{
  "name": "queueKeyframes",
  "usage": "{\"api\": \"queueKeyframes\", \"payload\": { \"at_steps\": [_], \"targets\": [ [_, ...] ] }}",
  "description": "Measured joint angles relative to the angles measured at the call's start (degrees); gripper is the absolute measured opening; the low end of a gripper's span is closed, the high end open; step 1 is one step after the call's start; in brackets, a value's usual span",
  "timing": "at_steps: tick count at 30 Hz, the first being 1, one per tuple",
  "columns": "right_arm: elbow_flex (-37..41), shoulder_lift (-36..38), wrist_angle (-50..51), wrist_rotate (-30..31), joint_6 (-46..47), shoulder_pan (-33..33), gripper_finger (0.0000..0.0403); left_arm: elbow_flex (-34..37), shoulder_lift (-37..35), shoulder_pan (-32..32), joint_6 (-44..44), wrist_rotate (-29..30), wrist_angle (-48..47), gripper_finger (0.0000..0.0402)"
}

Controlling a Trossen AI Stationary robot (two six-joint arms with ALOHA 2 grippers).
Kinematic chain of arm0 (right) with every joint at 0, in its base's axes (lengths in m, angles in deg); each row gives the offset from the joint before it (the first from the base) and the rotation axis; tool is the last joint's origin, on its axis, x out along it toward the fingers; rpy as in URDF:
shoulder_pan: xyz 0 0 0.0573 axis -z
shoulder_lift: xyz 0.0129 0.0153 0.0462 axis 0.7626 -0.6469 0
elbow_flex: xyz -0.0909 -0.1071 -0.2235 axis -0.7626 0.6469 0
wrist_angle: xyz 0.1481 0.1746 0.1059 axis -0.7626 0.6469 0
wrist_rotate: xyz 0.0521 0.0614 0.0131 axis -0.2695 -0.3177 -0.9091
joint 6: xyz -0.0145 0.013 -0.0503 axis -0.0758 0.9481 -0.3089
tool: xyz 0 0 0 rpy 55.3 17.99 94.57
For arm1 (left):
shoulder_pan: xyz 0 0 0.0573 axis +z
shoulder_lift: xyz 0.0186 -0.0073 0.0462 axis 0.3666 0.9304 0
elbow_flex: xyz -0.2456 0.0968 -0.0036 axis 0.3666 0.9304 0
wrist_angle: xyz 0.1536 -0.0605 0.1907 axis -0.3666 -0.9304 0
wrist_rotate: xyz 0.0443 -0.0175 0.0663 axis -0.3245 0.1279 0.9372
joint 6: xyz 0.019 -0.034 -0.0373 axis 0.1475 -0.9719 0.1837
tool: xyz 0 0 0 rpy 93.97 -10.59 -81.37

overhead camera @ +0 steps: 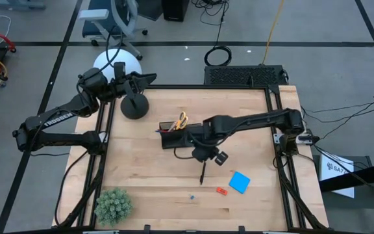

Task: Pick and place office supplies into organizer
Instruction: Put the black pen into the black organizer

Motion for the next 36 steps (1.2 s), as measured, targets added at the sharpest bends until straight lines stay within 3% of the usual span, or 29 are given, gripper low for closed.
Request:
{"api": "queueKeyframes", "payload": {
  "at_steps": [16, 27, 36],
  "targets": [
    [4.50, -3.96, -4.35, -0.13, -4.68, -1.21, 0.0109, 0.02, 0.00, 0.00, 0.37, -0.23, -2.06, 0.0154],
    [11.27, -3.96, -9.46, 5.92, -6.39, -4.05, 0.0135, 0.02, 0.00, 0.00, 0.15, -0.26, -2.70, 0.0154],
    [14.92, -3.96, -13.25, 6.18, -6.57, -6.45, 0.0141, 0.02, -0.01, 0.00, -0.12, -0.27, -2.67, 0.0154]
  ]
}}
